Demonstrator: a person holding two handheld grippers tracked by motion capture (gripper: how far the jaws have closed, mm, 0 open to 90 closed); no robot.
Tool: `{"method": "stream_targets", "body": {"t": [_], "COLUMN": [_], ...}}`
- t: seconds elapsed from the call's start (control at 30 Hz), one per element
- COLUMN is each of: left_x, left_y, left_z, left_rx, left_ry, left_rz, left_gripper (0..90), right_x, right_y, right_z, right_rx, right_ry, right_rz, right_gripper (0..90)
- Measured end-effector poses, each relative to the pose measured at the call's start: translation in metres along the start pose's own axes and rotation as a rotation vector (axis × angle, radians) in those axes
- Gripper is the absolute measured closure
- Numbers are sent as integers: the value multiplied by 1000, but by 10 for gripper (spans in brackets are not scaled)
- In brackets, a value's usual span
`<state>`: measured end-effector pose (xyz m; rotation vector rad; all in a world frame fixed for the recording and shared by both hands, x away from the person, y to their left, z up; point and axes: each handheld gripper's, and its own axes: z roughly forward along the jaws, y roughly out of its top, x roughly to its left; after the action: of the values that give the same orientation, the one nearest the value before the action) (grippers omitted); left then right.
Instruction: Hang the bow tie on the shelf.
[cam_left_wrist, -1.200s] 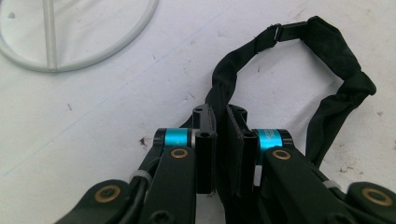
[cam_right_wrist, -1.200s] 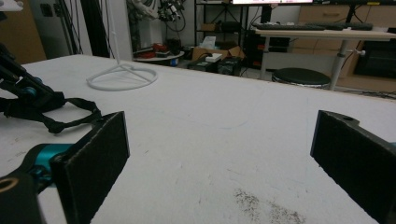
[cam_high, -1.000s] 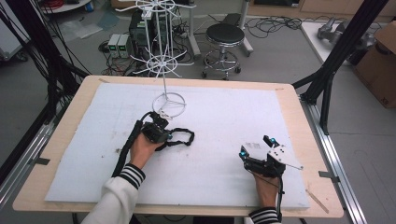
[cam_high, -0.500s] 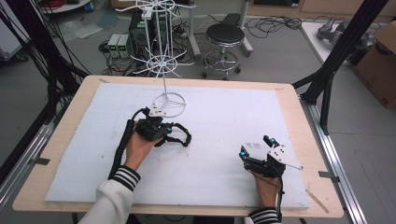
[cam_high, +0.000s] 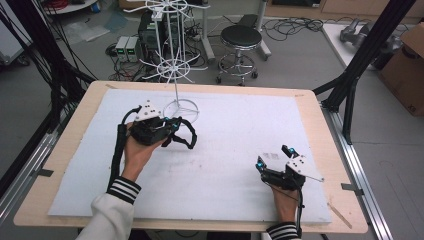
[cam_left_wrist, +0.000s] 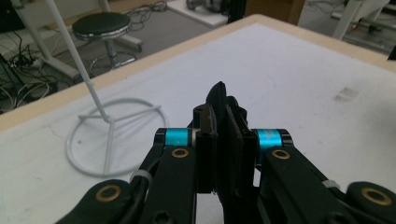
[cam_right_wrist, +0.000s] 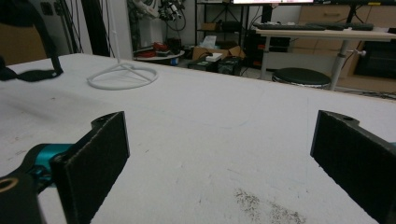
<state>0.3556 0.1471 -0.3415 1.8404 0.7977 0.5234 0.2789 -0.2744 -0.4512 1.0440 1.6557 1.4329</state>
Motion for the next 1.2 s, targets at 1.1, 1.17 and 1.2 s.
{"method": "stream_targets", "body": {"t": [1.1,1.17,1.2], "left_x": [49,51,54], "left_y": [55,56,58], "left_z": [-39,-38,-36], "left_rx": [-248,-252,-251], "left_ry": [68,74,83], "left_rz": [61,65,79], "left_gripper": [826,827,827], "right_x": [1,1,1], "right_y": [0,0,0], "right_z": [1,0,0], "right_rx": [12,14,15], "right_ry": [-3,-2,-1], "right_rz": [7,10,11], "right_gripper": [34,34,34]}}
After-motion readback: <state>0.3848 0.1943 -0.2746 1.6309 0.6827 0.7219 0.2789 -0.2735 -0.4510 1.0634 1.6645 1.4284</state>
